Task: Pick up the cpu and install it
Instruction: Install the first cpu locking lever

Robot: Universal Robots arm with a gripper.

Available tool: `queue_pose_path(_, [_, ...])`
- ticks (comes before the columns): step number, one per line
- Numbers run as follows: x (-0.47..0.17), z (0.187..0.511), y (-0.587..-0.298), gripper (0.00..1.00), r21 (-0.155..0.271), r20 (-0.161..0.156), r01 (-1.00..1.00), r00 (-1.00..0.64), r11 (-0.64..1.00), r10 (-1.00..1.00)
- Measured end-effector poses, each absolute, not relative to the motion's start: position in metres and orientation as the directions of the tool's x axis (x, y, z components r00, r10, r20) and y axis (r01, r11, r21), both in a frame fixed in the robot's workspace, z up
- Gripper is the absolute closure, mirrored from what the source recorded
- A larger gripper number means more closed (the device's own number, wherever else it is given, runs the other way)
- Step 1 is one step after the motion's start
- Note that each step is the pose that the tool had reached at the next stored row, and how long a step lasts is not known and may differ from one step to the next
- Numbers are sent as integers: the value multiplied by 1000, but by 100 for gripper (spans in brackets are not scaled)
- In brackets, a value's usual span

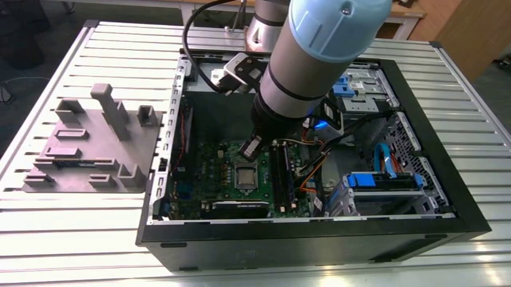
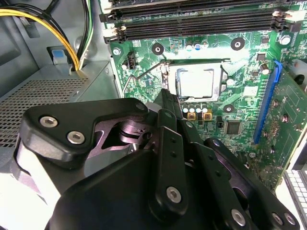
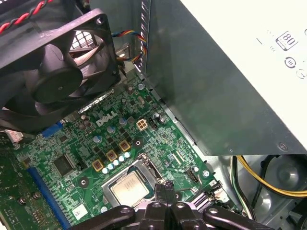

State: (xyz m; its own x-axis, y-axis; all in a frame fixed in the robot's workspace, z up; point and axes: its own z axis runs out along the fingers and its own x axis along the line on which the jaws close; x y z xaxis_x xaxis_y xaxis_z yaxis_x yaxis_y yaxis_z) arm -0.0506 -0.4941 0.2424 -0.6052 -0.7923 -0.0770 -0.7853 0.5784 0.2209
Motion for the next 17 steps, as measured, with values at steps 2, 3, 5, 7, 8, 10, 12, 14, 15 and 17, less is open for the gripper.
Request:
queue_pose_path(2, [-50, 242, -494, 90, 221, -77, -785, -605, 578, -792])
queue_pose_path(3, [-49, 243, -494, 90, 221, -77, -785, -605, 578, -792])
queue_pose_path(5, [-45, 243, -494, 90, 221, -77, -785, -605, 578, -792])
queue_pose_path(7, [-41, 242, -494, 90, 221, -77, -785, -605, 578, -792])
queue_pose_path(8, [-39, 242, -494, 90, 221, -77, -785, -605, 578, -792])
queue_pose_path(10, [-35, 242, -494, 90, 221, -77, -785, -605, 578, -792])
queue_pose_path(12, [-32, 242, -494, 90, 221, -77, -785, -605, 578, -792])
queue_pose_path(14, [-28, 242, -494, 90, 221, -77, -785, -605, 578, -792])
queue_pose_path(15, [-27, 242, -493, 90, 221, -77, -785, -605, 578, -792])
queue_pose_path(17, [-25, 242, -492, 90, 221, -77, -785, -605, 578, -792])
